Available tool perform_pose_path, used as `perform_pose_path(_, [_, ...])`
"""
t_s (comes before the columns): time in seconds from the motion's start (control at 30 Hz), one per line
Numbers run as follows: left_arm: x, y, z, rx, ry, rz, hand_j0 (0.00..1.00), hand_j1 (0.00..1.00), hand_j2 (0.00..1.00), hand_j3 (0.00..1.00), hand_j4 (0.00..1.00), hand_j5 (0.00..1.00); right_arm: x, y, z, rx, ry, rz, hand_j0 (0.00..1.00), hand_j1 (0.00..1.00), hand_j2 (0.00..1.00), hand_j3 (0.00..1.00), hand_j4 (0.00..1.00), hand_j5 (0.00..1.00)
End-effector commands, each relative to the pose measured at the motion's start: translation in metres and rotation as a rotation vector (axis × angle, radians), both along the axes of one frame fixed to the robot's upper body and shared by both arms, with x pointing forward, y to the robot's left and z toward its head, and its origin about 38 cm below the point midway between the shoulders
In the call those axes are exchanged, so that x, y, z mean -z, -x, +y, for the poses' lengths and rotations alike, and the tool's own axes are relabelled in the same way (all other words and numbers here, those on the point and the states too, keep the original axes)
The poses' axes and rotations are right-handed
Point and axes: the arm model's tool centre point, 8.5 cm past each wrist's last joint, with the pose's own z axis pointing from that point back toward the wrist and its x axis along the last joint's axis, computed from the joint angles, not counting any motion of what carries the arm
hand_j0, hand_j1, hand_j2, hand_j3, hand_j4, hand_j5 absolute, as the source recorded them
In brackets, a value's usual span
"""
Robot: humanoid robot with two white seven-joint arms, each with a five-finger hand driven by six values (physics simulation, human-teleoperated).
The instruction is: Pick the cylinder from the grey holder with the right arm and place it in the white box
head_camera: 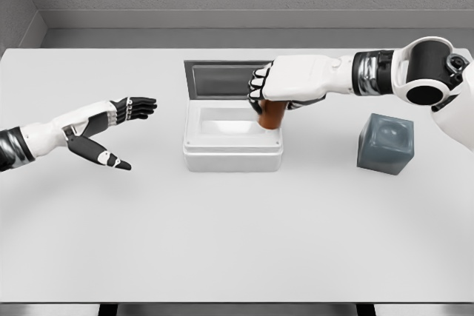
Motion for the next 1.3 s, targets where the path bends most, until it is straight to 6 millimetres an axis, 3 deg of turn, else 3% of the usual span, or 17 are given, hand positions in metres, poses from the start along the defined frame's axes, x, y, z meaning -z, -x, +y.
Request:
perform_pose_path(0.0, [-0.001,0.000,0.000,-0.003,0.006,0.001,1.00,1.00,1.00,1.00,1.00,1.00,-0.001,0.000,0.000,0.002,0.007,-0.009,1.00,1.00,1.00,1.00,1.00,1.00])
perform_pose_path(0.2, [-0.001,0.000,0.000,0.002,0.006,0.002,1.00,1.00,1.00,1.00,1.00,1.00,-0.019,0.003,0.005,-0.021,-0.011,-0.053,1.00,1.00,1.00,1.00,1.00,1.00])
perform_pose_path(0.27, [0.000,0.000,0.000,0.004,0.006,0.003,1.00,1.00,1.00,1.00,1.00,1.00,-0.051,0.012,0.001,-0.034,-0.060,-0.132,1.00,1.00,1.00,1.00,1.00,1.00])
perform_pose_path(0.33, [-0.001,0.000,0.000,0.003,0.005,0.003,1.00,1.00,1.00,1.00,1.00,1.00,-0.097,0.022,-0.022,-0.018,-0.148,-0.212,1.00,1.00,1.00,1.00,1.00,1.00])
perform_pose_path(0.4, [-0.001,0.000,0.000,0.002,0.004,0.003,1.00,1.00,1.00,1.00,1.00,1.00,-0.141,0.028,-0.068,0.053,-0.251,-0.256,1.00,1.00,1.00,1.00,1.00,1.00])
perform_pose_path(0.47, [-0.001,0.000,0.000,0.002,0.004,0.004,1.00,1.00,1.00,1.00,1.00,1.00,-0.186,0.043,-0.128,0.147,-0.344,-0.317,1.00,1.00,1.00,1.00,1.00,1.00])
perform_pose_path(0.5, [-0.001,0.000,0.001,0.001,0.003,0.003,1.00,1.00,1.00,1.00,1.00,1.00,-0.191,0.047,-0.144,0.177,-0.358,-0.324,1.00,1.00,1.00,1.00,1.00,1.00])
perform_pose_path(0.53, [-0.002,-0.001,0.001,0.000,0.002,0.003,1.00,1.00,1.00,1.00,1.00,1.00,-0.179,0.047,-0.153,0.207,-0.342,-0.298,1.00,1.00,1.00,1.00,1.00,1.00])
perform_pose_path(0.6, [0.000,-0.009,0.003,-0.025,0.002,0.010,1.00,1.00,1.00,1.00,1.00,1.00,-0.117,0.041,-0.155,0.240,-0.271,-0.146,1.00,1.00,1.00,1.00,1.00,1.00])
perform_pose_path(0.63, [-0.006,-0.017,0.003,-0.041,0.006,0.011,1.00,1.00,1.00,1.00,1.00,1.00,-0.096,0.041,-0.154,0.241,-0.220,-0.090,1.00,1.00,1.00,1.00,1.00,1.00])
perform_pose_path(0.67, [-0.009,-0.023,0.005,-0.064,0.033,0.025,1.00,1.00,1.00,1.00,1.00,1.00,-0.078,0.041,-0.156,0.249,-0.194,-0.044,1.00,1.00,1.00,1.00,1.00,1.00])
perform_pose_path(0.73, [-0.029,-0.039,0.004,-0.078,0.035,0.025,1.00,1.00,1.00,1.00,1.00,1.00,-0.063,0.036,-0.170,0.300,-0.189,-0.005,1.00,1.00,1.00,1.00,1.00,1.00])
perform_pose_path(0.87, [-0.028,-0.094,-0.030,-0.144,0.086,0.082,1.00,1.00,1.00,1.00,1.00,1.00,-0.050,0.036,-0.170,0.309,-0.161,0.011,1.00,1.00,1.00,1.00,1.00,1.00])
perform_pose_path(0.93, [-0.022,-0.107,-0.041,-0.174,0.092,0.087,1.00,1.00,1.00,1.00,1.00,1.00,-0.047,0.036,-0.168,0.303,-0.162,0.016,1.00,1.00,1.00,1.00,1.00,1.00])
perform_pose_path(1.03, [-0.014,-0.111,-0.051,-0.172,0.074,0.097,1.00,1.00,1.00,1.00,1.00,1.00,-0.042,0.036,-0.164,0.294,-0.157,0.029,1.00,1.00,1.00,1.00,1.00,1.00])
perform_pose_path(1.13, [-0.021,-0.114,-0.051,-0.182,0.101,0.082,1.00,1.00,1.00,1.00,1.00,1.00,-0.043,0.036,-0.163,0.291,-0.156,0.028,1.00,1.00,1.00,1.00,1.00,1.00])
perform_pose_path(1.27, [-0.022,-0.118,-0.073,-0.151,0.092,0.084,1.00,1.00,1.00,1.00,1.00,1.00,-0.043,0.035,-0.160,0.285,-0.162,0.027,1.00,1.00,1.00,1.00,1.00,1.00])
